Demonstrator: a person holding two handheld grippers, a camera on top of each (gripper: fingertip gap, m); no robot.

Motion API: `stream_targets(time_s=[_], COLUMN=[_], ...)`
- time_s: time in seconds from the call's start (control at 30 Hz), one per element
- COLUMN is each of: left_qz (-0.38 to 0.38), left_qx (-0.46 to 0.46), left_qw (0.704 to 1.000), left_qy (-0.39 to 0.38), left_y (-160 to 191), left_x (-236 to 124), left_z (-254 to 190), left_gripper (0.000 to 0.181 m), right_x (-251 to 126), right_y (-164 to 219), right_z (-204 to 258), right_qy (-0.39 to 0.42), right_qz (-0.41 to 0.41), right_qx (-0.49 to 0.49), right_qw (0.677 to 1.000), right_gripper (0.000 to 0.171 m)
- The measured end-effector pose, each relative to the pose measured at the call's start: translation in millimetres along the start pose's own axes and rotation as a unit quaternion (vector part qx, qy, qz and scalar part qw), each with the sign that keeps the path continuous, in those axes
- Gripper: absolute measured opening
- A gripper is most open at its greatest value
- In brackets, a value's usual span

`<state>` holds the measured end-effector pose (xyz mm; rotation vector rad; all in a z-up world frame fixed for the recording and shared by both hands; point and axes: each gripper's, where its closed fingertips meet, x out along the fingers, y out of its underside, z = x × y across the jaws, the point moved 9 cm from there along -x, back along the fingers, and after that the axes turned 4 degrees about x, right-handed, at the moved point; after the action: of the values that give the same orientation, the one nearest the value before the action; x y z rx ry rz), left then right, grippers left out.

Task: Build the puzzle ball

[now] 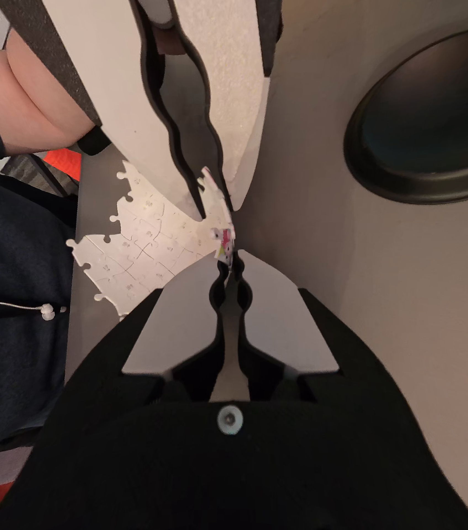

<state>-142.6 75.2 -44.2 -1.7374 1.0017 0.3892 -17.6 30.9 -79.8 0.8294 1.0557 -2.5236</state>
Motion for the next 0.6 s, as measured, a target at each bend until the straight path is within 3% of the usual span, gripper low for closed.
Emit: stream_targets(time_s=[0.23,0.33,0.47,0.6], left_qz=[0.006,0.011,0.013,0.015], left_qx=[0.000,0.000,0.003,0.006], left_qw=[1.000,1.000,1.000,1.000], left_qy=[-0.013,-0.018,-0.019,-0.021], left_y=[2.5,2.9,2.8,2.0], left_x=[-2.5,0.2,1.8,3.6], left_z=[0.7,2.0,1.5,0.6], left_gripper=[0.007,0.005,0.004,0.006], right_x=[-1.2,-4.4,-12.0,-12.0], right_y=[1.1,1.4,1.7,2.7], right_z=[-3.3,-2.9,-1.0,-0.7], right_qy=[-0.011,0.006,0.003,0.004], right_qz=[-0.012,-0.018,-0.043,-0.040], right_qx=[0.007,0.005,0.002,-0.003], right_qw=[1.000,1.000,0.999,0.999], right_gripper=[0.005,0.021,0.019,0.005])
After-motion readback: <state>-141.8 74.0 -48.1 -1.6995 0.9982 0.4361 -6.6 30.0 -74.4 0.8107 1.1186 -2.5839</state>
